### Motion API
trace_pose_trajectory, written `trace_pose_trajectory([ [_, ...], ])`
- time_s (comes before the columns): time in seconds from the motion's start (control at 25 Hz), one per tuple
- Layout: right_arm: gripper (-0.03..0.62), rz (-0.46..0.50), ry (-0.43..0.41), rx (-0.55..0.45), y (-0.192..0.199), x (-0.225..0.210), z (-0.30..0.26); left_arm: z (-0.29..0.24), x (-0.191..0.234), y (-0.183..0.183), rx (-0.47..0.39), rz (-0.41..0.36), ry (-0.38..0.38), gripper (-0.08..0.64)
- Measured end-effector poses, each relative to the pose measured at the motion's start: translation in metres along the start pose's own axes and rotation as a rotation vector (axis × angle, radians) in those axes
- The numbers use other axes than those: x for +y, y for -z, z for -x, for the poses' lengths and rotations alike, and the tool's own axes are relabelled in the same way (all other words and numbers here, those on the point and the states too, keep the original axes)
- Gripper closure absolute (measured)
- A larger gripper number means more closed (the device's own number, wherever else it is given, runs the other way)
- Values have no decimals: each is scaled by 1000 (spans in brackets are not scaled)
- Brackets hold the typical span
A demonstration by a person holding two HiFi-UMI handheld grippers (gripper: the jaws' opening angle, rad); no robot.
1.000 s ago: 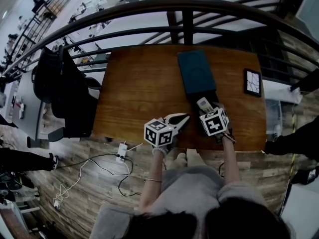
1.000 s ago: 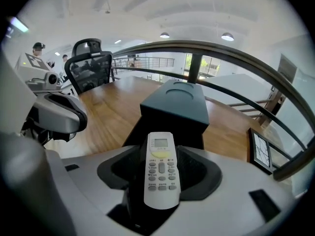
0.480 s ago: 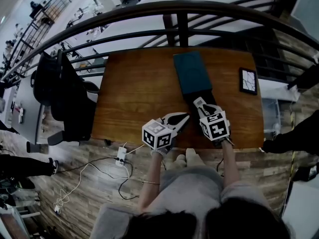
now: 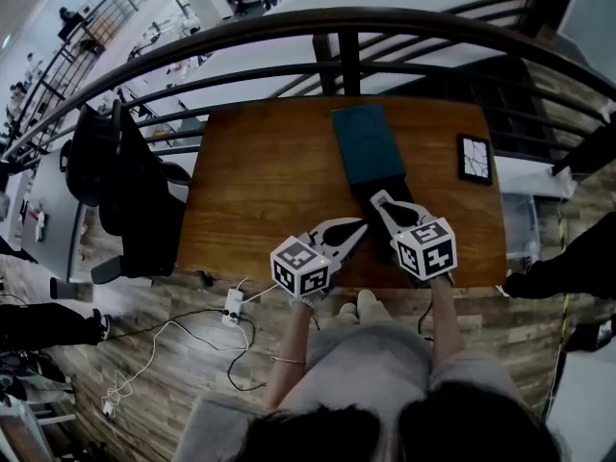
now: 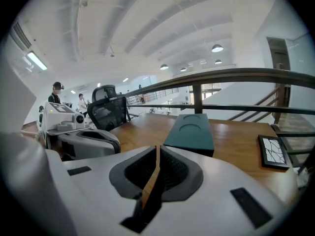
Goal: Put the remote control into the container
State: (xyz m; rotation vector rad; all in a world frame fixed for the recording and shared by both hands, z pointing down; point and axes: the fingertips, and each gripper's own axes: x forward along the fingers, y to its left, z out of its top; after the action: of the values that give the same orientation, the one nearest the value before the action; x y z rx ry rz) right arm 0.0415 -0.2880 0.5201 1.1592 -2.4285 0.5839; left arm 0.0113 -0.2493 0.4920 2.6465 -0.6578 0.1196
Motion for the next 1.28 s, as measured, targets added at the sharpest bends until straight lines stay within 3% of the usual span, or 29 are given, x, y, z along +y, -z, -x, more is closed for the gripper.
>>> trace_pose_trajectory([
  [0.52, 558, 36, -71, -173, -49, 18, 19, 3, -7, -34, -97, -85, 1, 556],
  [1.28, 563, 107, -105, -273, -69, 31, 34, 7, -9, -45, -120, -128, 1, 555],
])
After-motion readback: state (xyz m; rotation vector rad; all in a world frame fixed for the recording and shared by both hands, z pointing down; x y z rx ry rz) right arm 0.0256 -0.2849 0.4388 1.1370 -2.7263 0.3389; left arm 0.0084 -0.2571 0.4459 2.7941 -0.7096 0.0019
